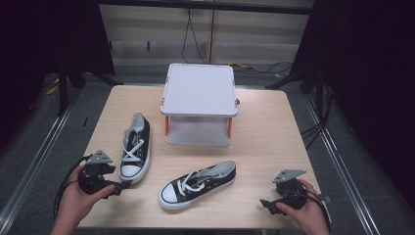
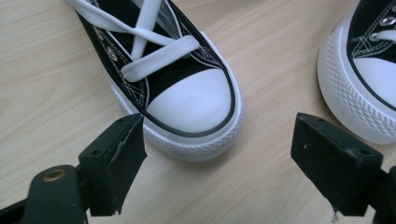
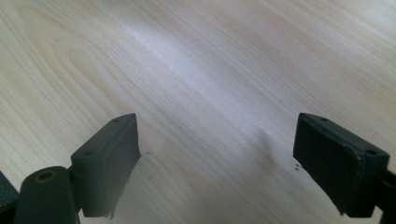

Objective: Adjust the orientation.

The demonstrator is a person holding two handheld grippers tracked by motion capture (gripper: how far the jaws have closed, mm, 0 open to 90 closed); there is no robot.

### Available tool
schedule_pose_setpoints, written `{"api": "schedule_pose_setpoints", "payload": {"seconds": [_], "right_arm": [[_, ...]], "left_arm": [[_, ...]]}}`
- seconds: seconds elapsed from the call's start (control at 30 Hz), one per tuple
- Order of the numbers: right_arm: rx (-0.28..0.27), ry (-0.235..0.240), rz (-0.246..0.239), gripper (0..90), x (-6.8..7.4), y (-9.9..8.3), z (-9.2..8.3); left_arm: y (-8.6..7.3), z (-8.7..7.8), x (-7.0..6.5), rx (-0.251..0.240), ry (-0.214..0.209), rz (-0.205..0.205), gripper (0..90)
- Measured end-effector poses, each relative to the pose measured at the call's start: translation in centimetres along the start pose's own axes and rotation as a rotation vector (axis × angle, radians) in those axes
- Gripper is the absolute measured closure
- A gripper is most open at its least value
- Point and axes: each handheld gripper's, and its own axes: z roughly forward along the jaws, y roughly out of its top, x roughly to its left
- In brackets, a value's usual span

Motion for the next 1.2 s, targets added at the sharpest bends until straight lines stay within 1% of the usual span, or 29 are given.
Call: {"api": "schedule_pose_setpoints", "payload": {"seconds": [0.03, 0.17, 0.2, 0.27, 0.37, 0.4, 0.43, 0.47, 0.5, 0.53, 0.57, 0.6, 0.63, 0.67, 0.7, 0.73, 0.77, 0.8, 0.83, 0.87, 0.9, 0.93, 0.97, 1.0, 1.03, 1.07, 1.13, 1.17, 1.2], "right_arm": [[-0.007, -0.001, 0.005, 14.0, 0.0, 0.0, 0.0], [0.004, -0.001, 0.017, 14.2, -0.1, 0.1, -0.1], [0.008, -0.002, 0.018, 14.2, -0.1, 0.1, -0.1], [0.013, 0.002, 0.023, 14.2, 0.0, 0.1, -0.1], [0.019, 0.005, 0.021, 14.4, 0.0, 0.1, -0.1], [0.019, 0.005, 0.021, 14.4, 0.0, 0.1, -0.1], [0.016, 0.003, 0.024, 14.7, -0.1, 0.2, -0.2], [0.016, 0.003, 0.024, 14.7, -0.1, 0.2, -0.2], [0.013, 0.003, 0.024, 14.8, -0.1, 0.2, -0.2], [0.016, 0.009, 0.020, 14.9, 0.0, 0.2, -0.1], [0.020, 0.014, 0.014, 15.0, 0.1, 0.2, 0.0], [0.020, 0.014, 0.014, 15.0, 0.1, 0.2, 0.0], [0.017, 0.018, 0.006, 15.0, 0.2, 0.2, 0.2], [0.026, 0.024, 0.000, 15.2, 0.3, 0.3, 0.4], [0.026, 0.024, 0.000, 15.2, 0.3, 0.3, 0.4], [0.031, 0.026, -0.006, 15.3, 0.4, 0.3, 0.5], [0.032, 0.034, -0.008, 15.5, 0.6, 0.3, 0.7], [0.032, 0.034, -0.008, 15.5, 0.6, 0.3, 0.7], [0.032, 0.037, -0.011, 15.6, 0.6, 0.3, 0.7], [0.036, 0.038, -0.016, 15.5, 0.6, 0.3, 0.8], [0.038, 0.038, -0.017, 15.6, 0.6, 0.3, 0.9], [0.038, 0.038, -0.017, 15.6, 0.6, 0.3, 0.9], [0.041, 0.039, -0.017, 15.8, 0.6, 0.4, 0.9], [0.039, 0.040, -0.016, 16.0, 0.6, 0.4, 0.8], [0.039, 0.040, -0.021, 16.0, 0.6, 0.5, 0.8], [0.033, 0.042, -0.020, 16.0, 0.7, 0.6, 0.8], [0.035, 0.044, -0.023, 16.1, 0.7, 0.6, 0.8], [0.035, 0.044, -0.023, 16.1, 0.7, 0.6, 0.8], [0.031, 0.045, -0.024, 16.3, 0.7, 0.6, 0.9]], "left_arm": [[0.1, 0.0, 0.0, -0.002, 0.006, -0.003, 17.6], [0.3, -0.1, 0.3, 0.005, 0.018, -0.013, 18.3], [0.4, 0.0, 0.4, 0.005, 0.020, -0.035, 18.8], [0.6, 0.0, 0.5, 0.022, 0.013, -0.057, 19.8], [1.4, 0.1, 0.5, 0.008, 0.030, -0.056, 20.7], [1.8, 0.2, 0.5, 0.009, 0.029, -0.051, 20.7], [2.3, 0.3, 0.4, 0.013, 0.025, -0.049, 24.9], [2.9, 0.4, 0.3, 0.025, 0.020, -0.036, 24.9], [3.5, 0.4, 0.2, 0.040, 0.008, -0.027, 29.7], [4.2, 0.5, 0.0, 0.041, 0.005, -0.020, 35.4], [4.9, 0.6, -0.1, 0.044, 0.014, -0.004, 38.1], [5.5, 0.7, -0.2, 0.052, 0.019, 0.023, 38.1], [6.1, 0.8, -0.4, 0.053, 0.013, 0.034, 45.1], [6.7, 1.0, -0.5, 0.061, 0.008, 0.042, 49.1], [7.0, 1.4, -0.9, 0.066, -0.001, 0.045, 49.1], [7.2, 1.7, -1.3, 0.068, -0.007, 0.056, 51.9], [7.4, 2.1, -1.6, 0.064, -0.007, 0.073, 51.8], [7.5, 2.3, -1.8, 0.052, 0.001, 0.083, 50.0], [7.7, 2.6, -1.7, 0.021, 0.019, 0.075, 50.0], [7.9, 2.7, -1.5, -0.001, 0.042, 0.072, 48.0], [8.7, 2.8, -0.6, -0.024, 0.072, 0.046, 48.2], [8.7, 2.8, -0.6, -0.024, 0.072, 0.046, 50.7], [9.1, 2.8, -0.2, -0.009, 0.067, 0.047, 53.4], [9.6, 2.8, 0.2, -0.004, 0.075, 0.032, 53.3], [10.2, 3.0, 1.0, 0.026, 0.110, 0.026, 53.4], [10.2, 3.0, 1.0, 0.026, 0.110, 0.026, 53.5], [10.5, 3.4, 1.7, 0.036, 0.154, 0.008, 52.6], [10.5, 3.7, 2.0, 0.037, 0.157, -0.007, 52.6], [10.5, 4.0, 2.3, 0.051, 0.143, -0.025, 52.5]]}}
